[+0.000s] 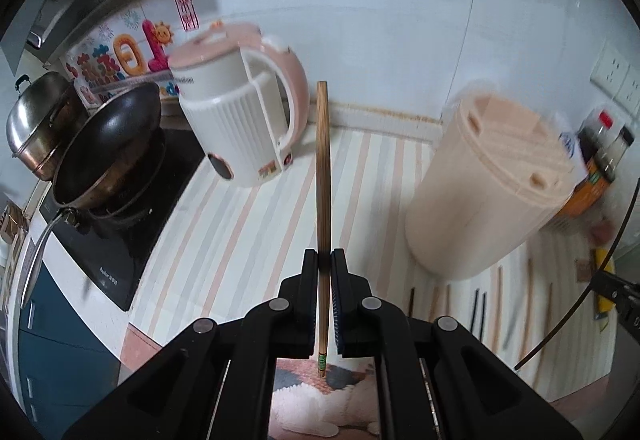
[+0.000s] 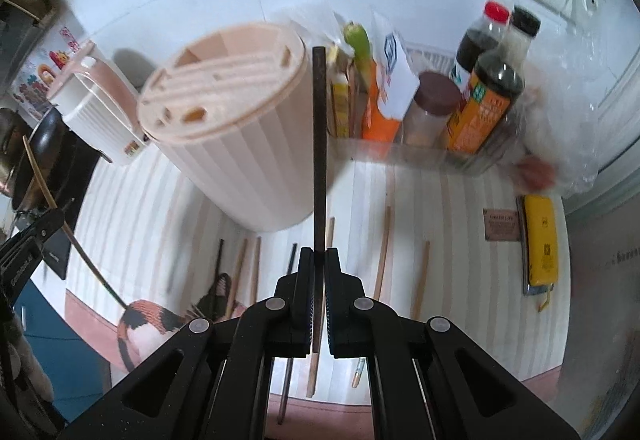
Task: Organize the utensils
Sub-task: 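Lift both chopsticks upright and carry them toward the beige holder, then lower both chopsticks into the beige holder and open both tools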
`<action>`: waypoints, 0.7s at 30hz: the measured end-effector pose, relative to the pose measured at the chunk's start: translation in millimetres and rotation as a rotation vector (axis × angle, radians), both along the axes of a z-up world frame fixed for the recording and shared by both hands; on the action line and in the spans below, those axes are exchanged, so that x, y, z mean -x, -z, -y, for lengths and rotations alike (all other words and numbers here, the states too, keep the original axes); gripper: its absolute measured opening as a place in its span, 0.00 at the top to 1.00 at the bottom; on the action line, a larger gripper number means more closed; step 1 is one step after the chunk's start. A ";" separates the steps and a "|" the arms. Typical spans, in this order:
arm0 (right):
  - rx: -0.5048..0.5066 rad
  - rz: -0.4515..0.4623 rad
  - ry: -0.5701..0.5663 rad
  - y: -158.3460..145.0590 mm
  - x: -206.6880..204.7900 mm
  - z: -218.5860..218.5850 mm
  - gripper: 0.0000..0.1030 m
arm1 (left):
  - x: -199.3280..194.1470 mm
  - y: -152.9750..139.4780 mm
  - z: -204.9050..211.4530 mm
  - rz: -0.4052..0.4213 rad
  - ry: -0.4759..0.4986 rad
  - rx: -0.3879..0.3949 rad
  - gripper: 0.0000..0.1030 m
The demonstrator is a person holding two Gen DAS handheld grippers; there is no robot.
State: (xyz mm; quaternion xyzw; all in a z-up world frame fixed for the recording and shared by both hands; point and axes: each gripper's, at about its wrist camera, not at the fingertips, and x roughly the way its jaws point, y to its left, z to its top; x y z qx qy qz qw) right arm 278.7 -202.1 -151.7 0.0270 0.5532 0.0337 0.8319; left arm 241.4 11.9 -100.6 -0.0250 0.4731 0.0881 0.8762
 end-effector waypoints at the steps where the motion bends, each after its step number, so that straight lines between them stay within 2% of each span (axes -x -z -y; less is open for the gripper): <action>1: -0.004 0.006 -0.002 -5.4 -0.3 -0.2 0.95 | -0.3 -5.1 0.6 0.010 -0.002 0.007 0.96; 10: -0.060 0.109 -0.056 -90.5 -15.5 -1.4 0.95 | -11.0 -96.7 3.0 0.130 0.018 0.176 0.96; 15: -0.082 0.181 -0.055 -135.6 -37.6 3.7 0.95 | -28.4 -143.2 11.4 0.209 0.049 0.222 0.96; 18: -0.098 0.252 -0.027 -165.7 -57.4 7.5 0.95 | -42.8 -160.8 16.5 0.241 0.059 0.252 0.96; 21: -0.114 0.301 -0.001 -182.3 -76.8 9.7 0.95 | -62.9 -174.2 24.4 0.270 0.073 0.278 0.96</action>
